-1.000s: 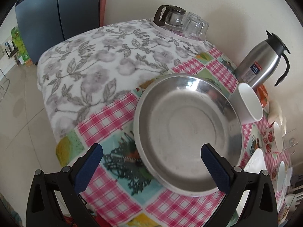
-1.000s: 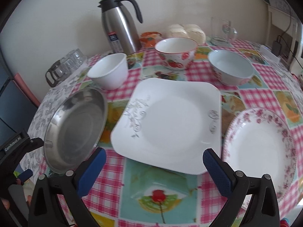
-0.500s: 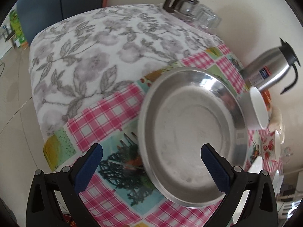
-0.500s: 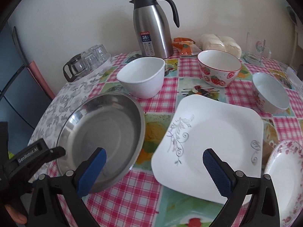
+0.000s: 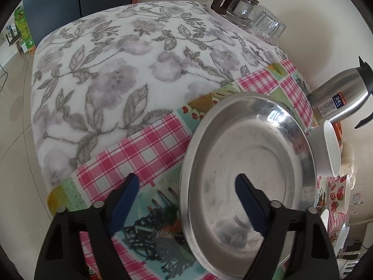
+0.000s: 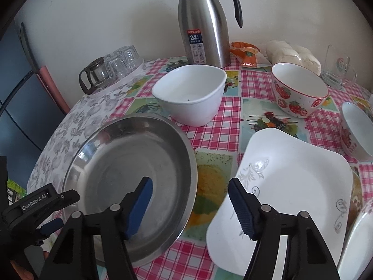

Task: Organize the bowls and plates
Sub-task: 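Move the left tool to the stainless steel plate rim and close on it, then lift the steel plate with the left tool and tilt it upward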

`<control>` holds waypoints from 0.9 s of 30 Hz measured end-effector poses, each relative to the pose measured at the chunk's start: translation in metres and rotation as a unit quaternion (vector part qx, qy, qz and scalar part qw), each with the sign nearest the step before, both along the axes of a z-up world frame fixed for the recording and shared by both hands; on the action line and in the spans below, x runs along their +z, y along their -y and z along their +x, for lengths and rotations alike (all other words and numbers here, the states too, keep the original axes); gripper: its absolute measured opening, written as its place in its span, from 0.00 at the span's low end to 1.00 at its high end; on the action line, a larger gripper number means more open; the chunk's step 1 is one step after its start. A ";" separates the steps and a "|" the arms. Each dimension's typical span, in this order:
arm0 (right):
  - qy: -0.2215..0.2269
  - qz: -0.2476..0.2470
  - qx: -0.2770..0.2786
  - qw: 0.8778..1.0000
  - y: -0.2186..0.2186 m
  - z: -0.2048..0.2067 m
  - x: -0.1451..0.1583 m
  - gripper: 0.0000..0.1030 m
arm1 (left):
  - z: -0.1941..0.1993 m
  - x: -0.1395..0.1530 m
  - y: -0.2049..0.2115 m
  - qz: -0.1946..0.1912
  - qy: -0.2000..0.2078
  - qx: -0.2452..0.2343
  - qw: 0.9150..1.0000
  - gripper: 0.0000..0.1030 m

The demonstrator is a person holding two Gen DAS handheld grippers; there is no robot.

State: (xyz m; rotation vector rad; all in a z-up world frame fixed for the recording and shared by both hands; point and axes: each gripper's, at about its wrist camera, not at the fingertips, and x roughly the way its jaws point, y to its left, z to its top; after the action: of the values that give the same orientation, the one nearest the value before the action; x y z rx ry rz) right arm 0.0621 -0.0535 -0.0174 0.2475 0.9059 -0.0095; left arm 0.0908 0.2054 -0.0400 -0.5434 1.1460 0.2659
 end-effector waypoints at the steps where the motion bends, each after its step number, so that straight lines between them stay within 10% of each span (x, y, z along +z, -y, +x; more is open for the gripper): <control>1: -0.002 0.001 0.000 1.000 0.000 0.002 -0.002 0.60 | 0.002 -0.001 0.000 -0.001 0.000 -0.001 1.000 0.74; 14: -0.029 0.032 -0.007 0.999 0.006 0.018 -0.024 0.22 | 0.018 -0.006 -0.001 -0.010 0.012 -0.013 1.000 0.28; 27: -0.041 0.036 0.004 0.999 0.003 0.017 -0.032 0.12 | 0.020 -0.009 -0.002 0.007 0.019 -0.022 1.000 0.19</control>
State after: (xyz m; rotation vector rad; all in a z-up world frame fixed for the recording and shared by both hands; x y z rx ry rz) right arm 0.0795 -0.0562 -0.0496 0.3120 0.9900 0.0199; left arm 0.1111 0.2071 -0.0492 -0.5070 1.1164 0.2241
